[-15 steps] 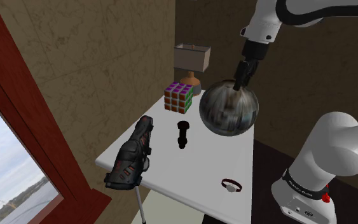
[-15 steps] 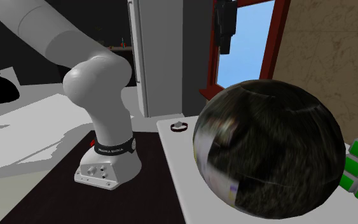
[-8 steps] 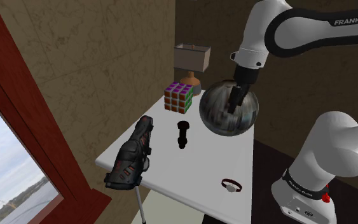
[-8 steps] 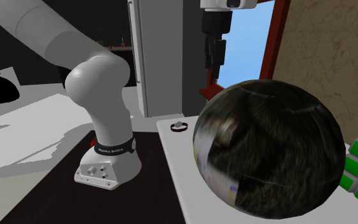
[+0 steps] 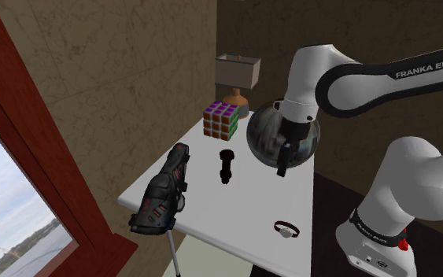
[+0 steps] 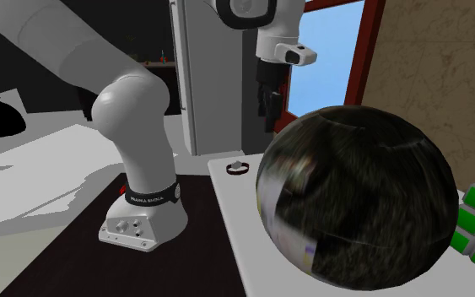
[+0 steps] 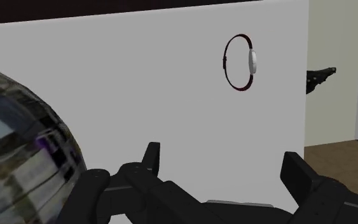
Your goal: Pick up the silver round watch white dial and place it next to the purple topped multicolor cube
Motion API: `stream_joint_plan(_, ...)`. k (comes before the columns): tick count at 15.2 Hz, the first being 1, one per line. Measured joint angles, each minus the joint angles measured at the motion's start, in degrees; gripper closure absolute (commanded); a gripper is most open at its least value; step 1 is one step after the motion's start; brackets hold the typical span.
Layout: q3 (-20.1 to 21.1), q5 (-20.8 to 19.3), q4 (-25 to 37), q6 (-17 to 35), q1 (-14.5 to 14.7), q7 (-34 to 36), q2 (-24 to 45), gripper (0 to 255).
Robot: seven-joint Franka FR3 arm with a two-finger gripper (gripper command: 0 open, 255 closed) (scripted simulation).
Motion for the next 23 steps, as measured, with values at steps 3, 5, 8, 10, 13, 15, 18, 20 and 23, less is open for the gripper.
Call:
stream_joint_plan(3,1.98,2.60,-3.32,4.61,2.64,0.01,2.47,0)
stream_joint_plan(5,3.45,4.68,-5.51,7.72,4.75,0.13,4.10,0)
stream_joint_plan(8,5.36,7.75,-7.36,13.11,7.67,-0.31,8.77,0)
stream_joint_plan(10,6.75,10.20,-9.00,15.99,10.15,-0.28,10.66,0)
stream_joint_plan(13,7.91,12.46,-9.93,20.49,11.85,-0.64,14.46,0)
stream_joint_plan(15,8.33,13.64,-10.50,23.47,12.50,-1.17,16.91,0)
stream_joint_plan(18,8.69,15.03,-10.97,27.02,13.22,-1.94,20.00,0)
stream_joint_plan(20,8.84,15.41,-11.07,27.80,13.47,-2.01,20.63,0)
stream_joint_plan(23,8.88,15.56,-11.12,28.12,13.55,-2.07,20.88,0)
